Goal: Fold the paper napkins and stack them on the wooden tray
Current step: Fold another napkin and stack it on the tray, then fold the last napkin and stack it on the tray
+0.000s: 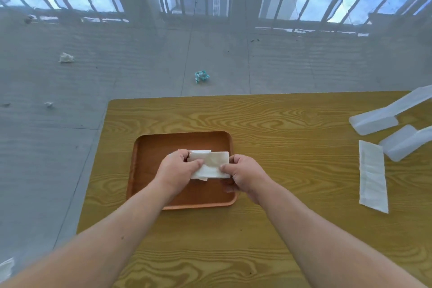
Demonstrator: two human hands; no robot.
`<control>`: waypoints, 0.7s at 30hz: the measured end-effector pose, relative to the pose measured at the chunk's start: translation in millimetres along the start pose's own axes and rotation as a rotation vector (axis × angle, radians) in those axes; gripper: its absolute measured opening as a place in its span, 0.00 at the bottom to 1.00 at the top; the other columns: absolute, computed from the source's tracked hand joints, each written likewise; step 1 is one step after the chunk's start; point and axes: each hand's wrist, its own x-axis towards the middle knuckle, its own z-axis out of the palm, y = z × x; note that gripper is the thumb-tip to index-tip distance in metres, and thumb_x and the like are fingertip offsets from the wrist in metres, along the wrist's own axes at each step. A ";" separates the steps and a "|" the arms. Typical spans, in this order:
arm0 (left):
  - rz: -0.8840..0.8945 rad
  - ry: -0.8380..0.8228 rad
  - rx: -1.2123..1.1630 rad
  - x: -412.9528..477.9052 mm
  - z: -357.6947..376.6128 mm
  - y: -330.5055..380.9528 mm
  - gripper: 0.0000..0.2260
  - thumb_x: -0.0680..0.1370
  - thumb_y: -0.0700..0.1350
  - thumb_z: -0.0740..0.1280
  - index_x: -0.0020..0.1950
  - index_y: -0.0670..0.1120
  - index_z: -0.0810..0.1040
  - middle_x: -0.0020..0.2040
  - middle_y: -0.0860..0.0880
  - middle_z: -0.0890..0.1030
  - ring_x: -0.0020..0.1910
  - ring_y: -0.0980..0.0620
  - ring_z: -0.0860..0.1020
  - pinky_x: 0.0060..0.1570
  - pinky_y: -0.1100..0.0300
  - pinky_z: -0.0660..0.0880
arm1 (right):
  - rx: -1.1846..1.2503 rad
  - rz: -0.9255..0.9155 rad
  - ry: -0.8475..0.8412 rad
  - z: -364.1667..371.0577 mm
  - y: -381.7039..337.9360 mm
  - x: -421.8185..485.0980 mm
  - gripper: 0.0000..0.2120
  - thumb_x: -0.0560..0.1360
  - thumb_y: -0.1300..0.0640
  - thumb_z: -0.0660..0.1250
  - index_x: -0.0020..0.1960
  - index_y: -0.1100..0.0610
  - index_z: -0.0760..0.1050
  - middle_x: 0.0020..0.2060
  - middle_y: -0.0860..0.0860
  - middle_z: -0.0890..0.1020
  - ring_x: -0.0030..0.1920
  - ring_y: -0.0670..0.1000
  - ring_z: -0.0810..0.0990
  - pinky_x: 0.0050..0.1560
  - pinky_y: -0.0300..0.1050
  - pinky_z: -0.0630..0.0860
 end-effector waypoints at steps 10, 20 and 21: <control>0.111 0.229 0.423 17.7 -34.5 -23.5 0.14 0.74 0.59 0.73 0.55 0.55 0.76 0.53 0.55 0.79 0.50 0.54 0.77 0.48 0.54 0.76 | -0.583 -0.094 0.149 37.9 -14.7 20.2 0.08 0.73 0.50 0.70 0.42 0.54 0.75 0.35 0.49 0.82 0.32 0.50 0.78 0.33 0.46 0.73; 0.698 -0.187 1.083 -16.8 61.9 -2.0 0.31 0.79 0.65 0.60 0.79 0.53 0.62 0.83 0.48 0.59 0.80 0.46 0.56 0.78 0.46 0.52 | -0.859 -0.240 0.681 -106.8 60.0 -21.8 0.24 0.78 0.47 0.67 0.70 0.56 0.69 0.65 0.57 0.76 0.69 0.59 0.71 0.71 0.56 0.68; 0.731 -0.236 1.120 -19.9 76.2 0.8 0.32 0.79 0.65 0.59 0.80 0.53 0.60 0.83 0.48 0.57 0.81 0.47 0.54 0.78 0.46 0.50 | -0.854 -0.194 0.725 -128.4 67.5 -27.6 0.27 0.78 0.48 0.67 0.73 0.57 0.66 0.69 0.59 0.74 0.72 0.61 0.69 0.74 0.58 0.65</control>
